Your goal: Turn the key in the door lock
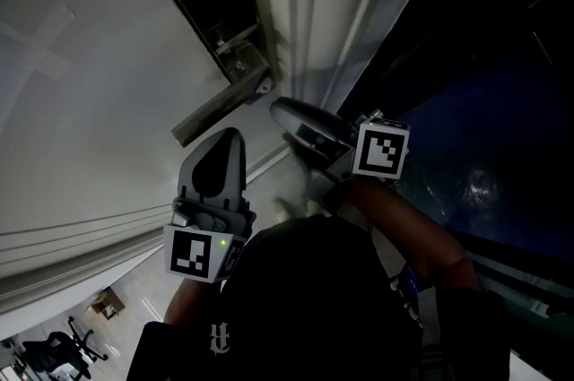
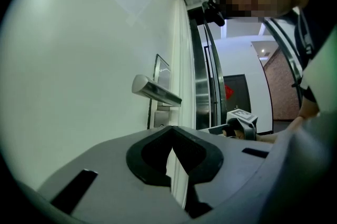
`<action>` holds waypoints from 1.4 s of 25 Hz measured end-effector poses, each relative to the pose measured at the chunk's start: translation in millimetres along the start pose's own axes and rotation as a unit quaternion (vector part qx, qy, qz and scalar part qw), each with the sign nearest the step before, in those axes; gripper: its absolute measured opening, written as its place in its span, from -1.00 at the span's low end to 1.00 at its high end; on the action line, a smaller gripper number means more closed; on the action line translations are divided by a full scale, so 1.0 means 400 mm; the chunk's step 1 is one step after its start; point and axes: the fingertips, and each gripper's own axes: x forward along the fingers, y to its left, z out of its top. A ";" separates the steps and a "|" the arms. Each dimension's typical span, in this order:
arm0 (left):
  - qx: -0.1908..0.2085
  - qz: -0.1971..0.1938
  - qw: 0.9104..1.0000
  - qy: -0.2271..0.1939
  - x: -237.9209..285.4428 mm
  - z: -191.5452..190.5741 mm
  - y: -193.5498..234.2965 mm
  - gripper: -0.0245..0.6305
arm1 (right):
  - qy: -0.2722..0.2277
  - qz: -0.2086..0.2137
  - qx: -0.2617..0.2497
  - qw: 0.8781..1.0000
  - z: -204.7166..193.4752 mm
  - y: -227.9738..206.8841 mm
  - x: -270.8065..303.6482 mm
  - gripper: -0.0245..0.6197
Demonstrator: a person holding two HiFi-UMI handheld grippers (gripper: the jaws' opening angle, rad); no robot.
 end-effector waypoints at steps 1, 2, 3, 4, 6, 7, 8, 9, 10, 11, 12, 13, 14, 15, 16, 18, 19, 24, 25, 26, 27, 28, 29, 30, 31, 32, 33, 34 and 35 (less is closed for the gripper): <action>0.001 0.000 1.000 0.000 0.001 0.000 -0.001 -0.91 | 0.008 -0.016 -0.046 0.999 -0.002 0.000 -0.005 -0.62; 0.002 -0.001 1.000 0.001 0.002 0.000 -0.002 -0.91 | 0.016 -0.034 -0.104 0.994 -0.004 0.003 -0.007 -0.62; 0.003 -0.001 1.000 0.001 0.003 0.000 -0.003 -0.91 | 0.025 -0.051 -0.172 0.983 -0.003 0.011 -0.008 -0.62; 0.003 -0.001 1.000 0.001 0.005 0.000 -0.003 -0.91 | 0.031 -0.066 -0.245 0.967 -0.002 0.022 -0.007 -0.62; 0.004 -0.001 1.000 0.000 0.005 0.002 -0.006 -0.91 | 0.040 -0.094 -0.377 0.920 0.000 0.044 -0.002 -0.62; 0.005 -0.001 1.000 0.000 0.005 0.003 -0.007 -0.91 | 0.041 -0.107 -0.432 0.895 0.002 0.053 0.002 -0.62; 0.005 -0.001 1.000 -0.001 0.004 0.005 -0.007 -0.91 | 0.043 -0.121 -0.482 0.867 0.005 0.060 0.005 -0.62; 0.006 0.000 1.000 -0.001 0.003 0.006 -0.006 -0.91 | 0.046 -0.137 -0.530 0.836 0.009 0.066 0.008 -0.62; 0.005 0.000 1.000 -0.002 0.001 0.008 -0.005 -0.91 | 0.049 -0.154 -0.577 0.801 0.011 0.069 0.012 -0.62; 0.005 0.002 1.000 -0.003 0.000 0.010 -0.003 -0.91 | 0.052 -0.168 -0.619 0.765 0.012 0.071 0.018 -0.62; 0.006 0.003 1.000 -0.004 -0.002 0.011 -0.002 -0.91 | 0.053 -0.178 -0.657 0.730 0.011 0.074 0.027 -0.62; 0.006 0.004 1.000 -0.004 -0.003 0.012 0.000 -0.91 | 0.055 -0.185 -0.691 0.697 0.009 0.075 0.038 -0.62; 0.005 0.005 1.000 -0.005 -0.005 0.013 0.001 -0.91 | 0.057 -0.192 -0.720 0.665 0.007 0.074 0.048 -0.62; 0.005 0.006 1.000 -0.005 -0.006 0.014 0.003 -0.91 | 0.061 -0.202 -0.744 0.634 0.007 0.070 0.055 -0.62; 0.005 0.007 1.000 -0.005 -0.008 0.015 0.005 -0.91 | 0.063 -0.213 -0.766 0.603 0.007 0.065 0.061 -0.62; 0.005 0.009 1.000 -0.006 -0.010 0.017 0.009 -0.91 | 0.065 -0.230 -0.800 0.551 0.009 0.059 0.073 -0.62; 0.005 0.009 1.000 -0.007 -0.011 0.017 0.010 -0.91 | 0.065 -0.238 -0.812 0.530 0.010 0.056 0.080 -0.62; 0.004 0.010 1.000 -0.008 -0.015 0.020 0.015 -0.91 | 0.068 -0.268 -0.819 0.502 0.022 0.036 0.107 -0.78; 0.004 0.010 1.000 -0.008 -0.016 0.020 0.016 -0.91 | 0.066 -0.268 -0.811 0.517 0.023 0.036 0.108 -0.85; 0.004 0.010 1.000 -0.008 -0.017 0.020 0.017 -0.91 | 0.063 -0.265 -0.797 0.538 0.024 0.037 0.108 -0.86; 0.004 0.010 1.000 -0.008 -0.018 0.019 0.019 -0.91 | 0.061 -0.262 -0.780 0.566 0.025 0.037 0.108 -0.86; 0.003 0.010 1.000 -0.008 -0.018 0.019 0.021 -0.91 | 0.058 -0.257 -0.756 0.599 0.026 0.037 0.107 -0.86; 0.002 0.010 1.000 -0.008 -0.019 0.018 0.022 -0.91 | 0.054 -0.252 -0.726 0.637 0.028 0.037 0.106 -0.86; 0.002 0.010 1.000 -0.008 -0.019 0.018 0.023 -0.91 | 0.049 -0.244 -0.691 0.679 0.030 0.037 0.106 -0.86; 0.002 0.009 1.000 -0.008 -0.019 0.018 0.024 -0.91 | 0.043 -0.235 -0.649 0.723 0.032 0.037 0.105 -0.86; 0.002 0.009 1.000 -0.009 -0.019 0.018 0.024 -0.91 | 0.035 -0.224 -0.602 0.766 0.034 0.036 0.104 -0.86; 0.002 0.008 1.000 -0.009 -0.019 0.018 0.023 -0.91 | 0.025 -0.211 -0.551 0.807 0.037 0.035 0.102 -0.86; 0.002 0.007 1.000 -0.009 -0.019 0.018 0.023 -0.91 | 0.015 -0.198 -0.500 0.843 0.040 0.032 0.101 -0.86; 0.002 0.007 1.000 -0.009 -0.019 0.018 0.024 -0.91 | 0.004 -0.185 -0.451 0.873 0.042 0.030 0.099 -0.86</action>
